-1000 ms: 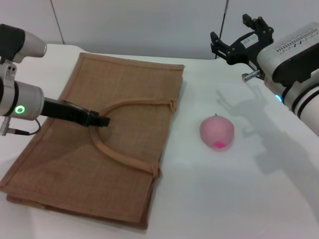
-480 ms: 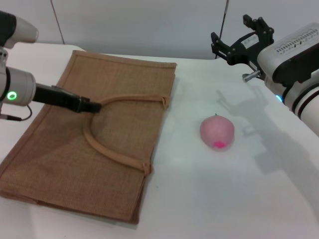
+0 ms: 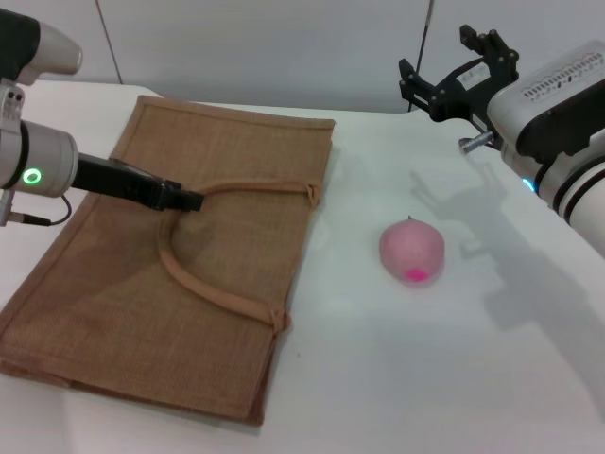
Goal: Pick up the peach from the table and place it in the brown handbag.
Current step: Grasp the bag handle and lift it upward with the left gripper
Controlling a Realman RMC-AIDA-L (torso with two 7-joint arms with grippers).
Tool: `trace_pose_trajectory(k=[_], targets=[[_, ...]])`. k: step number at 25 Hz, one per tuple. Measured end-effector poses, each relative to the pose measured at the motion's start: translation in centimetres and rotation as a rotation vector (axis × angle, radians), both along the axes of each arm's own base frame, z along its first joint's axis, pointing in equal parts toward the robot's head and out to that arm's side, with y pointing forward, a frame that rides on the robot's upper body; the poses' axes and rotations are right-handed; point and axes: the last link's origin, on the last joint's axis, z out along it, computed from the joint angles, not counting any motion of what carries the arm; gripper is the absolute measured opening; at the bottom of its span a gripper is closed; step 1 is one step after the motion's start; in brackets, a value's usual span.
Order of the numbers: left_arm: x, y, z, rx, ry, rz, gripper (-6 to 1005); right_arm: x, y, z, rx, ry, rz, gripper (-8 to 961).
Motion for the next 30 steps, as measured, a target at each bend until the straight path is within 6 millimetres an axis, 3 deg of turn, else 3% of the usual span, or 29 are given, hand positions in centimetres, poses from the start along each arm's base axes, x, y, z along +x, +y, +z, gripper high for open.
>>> trace_pose_trajectory(k=[30], targets=[[-1.6, -0.6, 0.4, 0.0, 0.039, 0.063, 446, 0.2, 0.0, 0.0, 0.001, -0.003, -0.005, 883]])
